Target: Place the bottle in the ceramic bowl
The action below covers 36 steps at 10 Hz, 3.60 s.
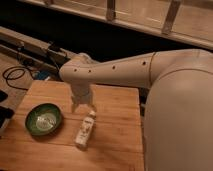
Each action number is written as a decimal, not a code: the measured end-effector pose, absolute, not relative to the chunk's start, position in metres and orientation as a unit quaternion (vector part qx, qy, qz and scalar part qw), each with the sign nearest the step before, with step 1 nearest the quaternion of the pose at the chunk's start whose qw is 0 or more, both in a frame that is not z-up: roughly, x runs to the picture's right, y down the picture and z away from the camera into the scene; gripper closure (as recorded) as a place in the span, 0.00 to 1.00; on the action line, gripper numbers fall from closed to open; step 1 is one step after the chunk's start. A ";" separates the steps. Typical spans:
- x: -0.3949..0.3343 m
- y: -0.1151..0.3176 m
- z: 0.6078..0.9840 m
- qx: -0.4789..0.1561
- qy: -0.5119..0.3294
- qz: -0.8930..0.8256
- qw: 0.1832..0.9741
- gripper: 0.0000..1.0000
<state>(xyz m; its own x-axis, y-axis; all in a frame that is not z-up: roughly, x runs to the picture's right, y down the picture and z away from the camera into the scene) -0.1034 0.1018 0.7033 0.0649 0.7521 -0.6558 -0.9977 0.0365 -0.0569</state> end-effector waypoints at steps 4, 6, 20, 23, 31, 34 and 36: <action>-0.103 0.102 0.703 -0.263 0.234 0.643 0.681 0.35; -0.103 0.102 0.703 -0.263 0.234 0.643 0.681 0.35; -0.120 0.071 0.710 -0.233 0.196 0.626 0.718 0.35; -0.115 0.066 0.734 -0.232 0.217 0.618 0.719 0.35; -0.068 0.103 0.739 -0.238 0.247 0.655 0.673 0.35; -0.067 0.105 0.739 -0.239 0.251 0.655 0.671 0.35; -0.068 0.121 0.748 -0.248 0.264 0.654 0.664 0.35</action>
